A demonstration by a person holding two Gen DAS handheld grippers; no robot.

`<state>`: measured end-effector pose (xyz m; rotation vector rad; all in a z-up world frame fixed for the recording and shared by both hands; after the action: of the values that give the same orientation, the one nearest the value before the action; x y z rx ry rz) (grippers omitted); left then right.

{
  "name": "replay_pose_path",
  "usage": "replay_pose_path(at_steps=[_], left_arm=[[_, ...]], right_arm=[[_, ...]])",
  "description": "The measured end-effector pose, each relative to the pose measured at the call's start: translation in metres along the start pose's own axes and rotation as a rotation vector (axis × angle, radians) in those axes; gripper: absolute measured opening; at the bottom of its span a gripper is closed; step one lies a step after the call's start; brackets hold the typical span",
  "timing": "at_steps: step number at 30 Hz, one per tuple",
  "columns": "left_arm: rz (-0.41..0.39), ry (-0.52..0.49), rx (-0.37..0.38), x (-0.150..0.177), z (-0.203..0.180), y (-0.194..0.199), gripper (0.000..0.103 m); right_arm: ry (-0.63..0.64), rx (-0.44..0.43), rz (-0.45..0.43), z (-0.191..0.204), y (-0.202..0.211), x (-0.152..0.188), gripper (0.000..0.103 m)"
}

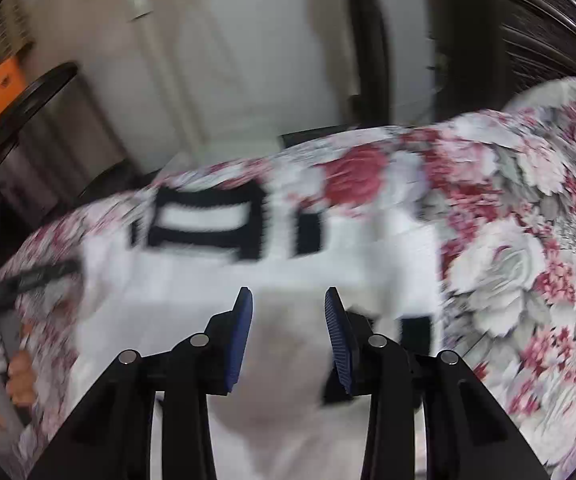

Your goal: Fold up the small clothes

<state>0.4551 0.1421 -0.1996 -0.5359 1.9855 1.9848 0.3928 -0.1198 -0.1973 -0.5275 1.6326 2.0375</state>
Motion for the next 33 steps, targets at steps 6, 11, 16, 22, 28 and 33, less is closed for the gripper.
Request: replay_pose_path(at_steps=[6,11,16,22,28,33], left_arm=[[0.113,-0.041,-0.034,0.036,0.001,-0.046,0.099],[-0.022,-0.067,0.001,0.019,0.003,0.0,0.098],[0.184,-0.231,-0.043,0.056,-0.014,-0.034,0.099],[0.236,-0.112,0.012,0.078,0.01,-0.01,0.098],[0.339,-0.143,0.041,0.138,0.035,0.02,0.098],[0.424,-0.251,0.035,0.202,0.044,0.039,0.098]], right_arm=[[0.019,-0.007,0.155,0.004,-0.048,0.044,0.042],[-0.028,-0.014,0.085,0.005,-0.015,0.026,0.043],[-0.107,-0.011,0.187,-0.014,-0.017,0.049,0.063],[0.025,0.062,0.228,0.001,-0.007,0.064,0.064],[-0.067,-0.062,0.252,0.013,0.044,0.079,0.067],[-0.121,-0.078,0.284,0.002,0.076,0.11,0.067]])
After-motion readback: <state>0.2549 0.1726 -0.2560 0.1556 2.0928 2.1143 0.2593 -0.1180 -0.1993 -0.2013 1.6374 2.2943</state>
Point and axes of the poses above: each gripper's, at about its wrist camera, not at the fingertips, and y roughly against the way its jaws point, z to its left, x to its underside, the point moved 6 cm from there along -y, roughly the way its jaws point, and after that the axes turned 6 degrees about z, right-handed, at the moved point
